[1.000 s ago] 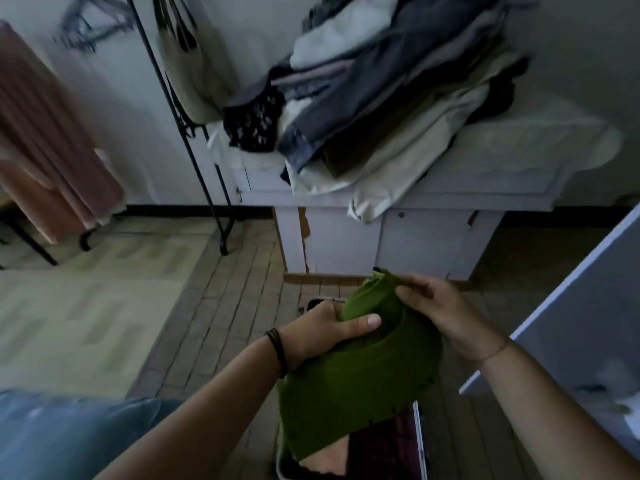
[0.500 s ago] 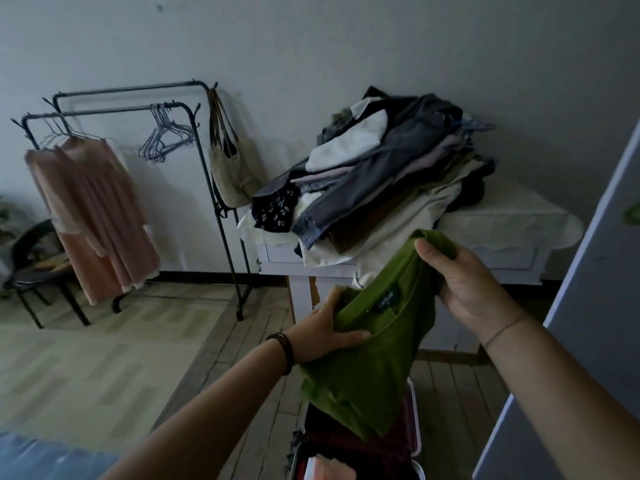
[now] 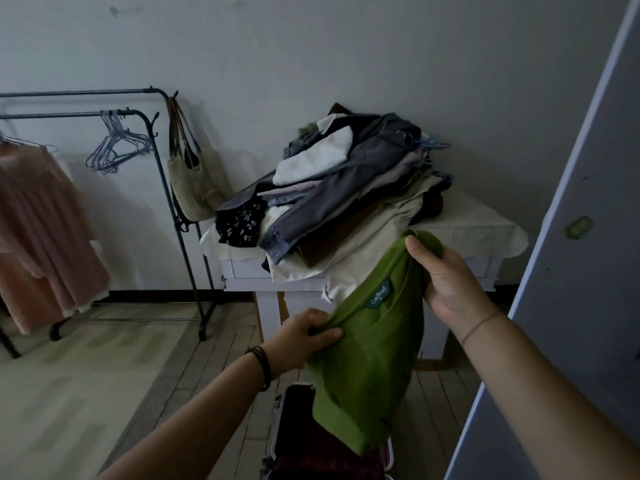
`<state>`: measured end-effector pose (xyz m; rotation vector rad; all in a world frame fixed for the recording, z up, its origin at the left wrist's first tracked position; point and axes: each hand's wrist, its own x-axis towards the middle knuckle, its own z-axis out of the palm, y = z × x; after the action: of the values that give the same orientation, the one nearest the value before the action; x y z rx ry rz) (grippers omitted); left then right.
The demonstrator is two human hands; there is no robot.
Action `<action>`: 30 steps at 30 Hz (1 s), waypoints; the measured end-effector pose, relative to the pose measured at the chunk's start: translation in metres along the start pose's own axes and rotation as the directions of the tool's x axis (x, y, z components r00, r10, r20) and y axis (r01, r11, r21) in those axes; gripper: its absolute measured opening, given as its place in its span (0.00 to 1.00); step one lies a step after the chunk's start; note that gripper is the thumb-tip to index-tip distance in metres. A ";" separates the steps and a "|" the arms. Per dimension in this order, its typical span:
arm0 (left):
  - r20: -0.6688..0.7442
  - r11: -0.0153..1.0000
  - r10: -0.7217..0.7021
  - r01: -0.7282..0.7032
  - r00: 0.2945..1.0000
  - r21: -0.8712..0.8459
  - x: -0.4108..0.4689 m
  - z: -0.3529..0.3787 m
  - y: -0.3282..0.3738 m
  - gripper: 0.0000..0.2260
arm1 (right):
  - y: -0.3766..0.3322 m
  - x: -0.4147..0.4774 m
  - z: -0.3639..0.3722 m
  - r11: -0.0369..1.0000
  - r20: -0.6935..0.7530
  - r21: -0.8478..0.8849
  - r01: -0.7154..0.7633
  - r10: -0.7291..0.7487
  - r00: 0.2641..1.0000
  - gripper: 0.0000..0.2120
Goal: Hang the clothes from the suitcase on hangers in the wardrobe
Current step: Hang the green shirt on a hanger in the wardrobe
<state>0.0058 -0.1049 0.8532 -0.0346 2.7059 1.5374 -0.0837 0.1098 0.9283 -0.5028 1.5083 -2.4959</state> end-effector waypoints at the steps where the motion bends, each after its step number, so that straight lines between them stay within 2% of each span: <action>1: -0.026 0.997 -0.011 0.009 1.000 -0.075 0.005 -0.005 0.000 0.12 | -0.001 0.003 -0.006 1.000 -0.021 -0.018 0.015 -0.015 1.000 0.35; 3: -0.075 0.959 -0.055 0.032 0.996 -0.280 0.019 -0.016 0.003 0.13 | -0.007 0.009 -0.019 0.999 -0.057 -0.032 0.037 -0.038 0.998 0.29; 5: -0.098 0.886 -0.096 0.040 0.991 -0.462 0.034 -0.025 0.012 0.13 | -0.014 0.014 -0.032 0.998 -0.115 -0.053 0.039 -0.045 0.992 0.20; 7: -0.100 0.853 -0.102 0.035 0.990 -0.521 0.050 -0.028 0.023 0.11 | -0.018 0.014 -0.043 0.993 -0.155 -0.105 0.046 -0.062 0.986 0.13; 8: -0.102 0.851 -0.097 0.030 0.990 -0.524 0.058 -0.027 0.028 0.10 | -0.019 0.012 -0.049 0.991 -0.165 -0.125 0.045 -0.066 0.984 0.14; 11: -0.116 0.839 -0.069 -0.005 0.991 -0.545 0.083 -0.020 0.048 0.09 | -0.026 0.002 -0.067 0.988 -0.230 -0.147 0.043 -0.076 0.970 0.25; 16: -0.035 0.827 0.034 -0.047 0.999 -0.560 0.117 0.010 0.087 0.11 | -0.052 -0.025 -0.099 0.971 -0.349 -0.217 0.095 -0.169 0.922 0.20; 19: 0.025 0.832 0.163 -0.124 0.986 -0.541 0.136 0.039 0.111 0.15 | -0.068 -0.045 -0.122 0.951 -0.417 -0.269 0.154 -0.259 0.871 0.28; 20: 0.048 0.837 0.199 -0.144 0.979 -0.527 0.141 0.049 0.118 0.16 | -0.074 -0.053 -0.130 0.942 -0.444 -0.292 0.164 -0.285 0.849 0.28; 23: 0.100 0.853 0.273 -0.193 0.957 -0.484 0.154 0.081 0.142 0.14 | -0.092 -0.083 -0.151 0.891 -0.501 -0.413 0.190 -0.397 0.769 0.07; 24: 0.120 0.857 0.299 -0.210 0.947 -0.471 0.158 0.093 0.151 0.13 | -0.097 -0.094 -0.157 0.875 -0.522 -0.445 0.189 -0.425 0.740 0.05; 28: 0.187 0.839 0.417 -0.298 0.889 -0.456 0.162 0.142 0.191 0.12 | -0.119 -0.140 -0.179 0.840 -0.613 -0.513 0.177 -0.503 0.609 0.14; 30: 0.215 0.837 0.450 -0.325 0.867 -0.441 0.162 0.169 0.210 0.11 | -0.130 -0.161 -0.190 0.830 -0.652 -0.535 0.156 -0.523 0.549 0.12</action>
<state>-0.1610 0.1465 0.9410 0.7387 2.2077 1.9675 -0.0039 0.3792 0.9312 0.3984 2.5302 -2.8661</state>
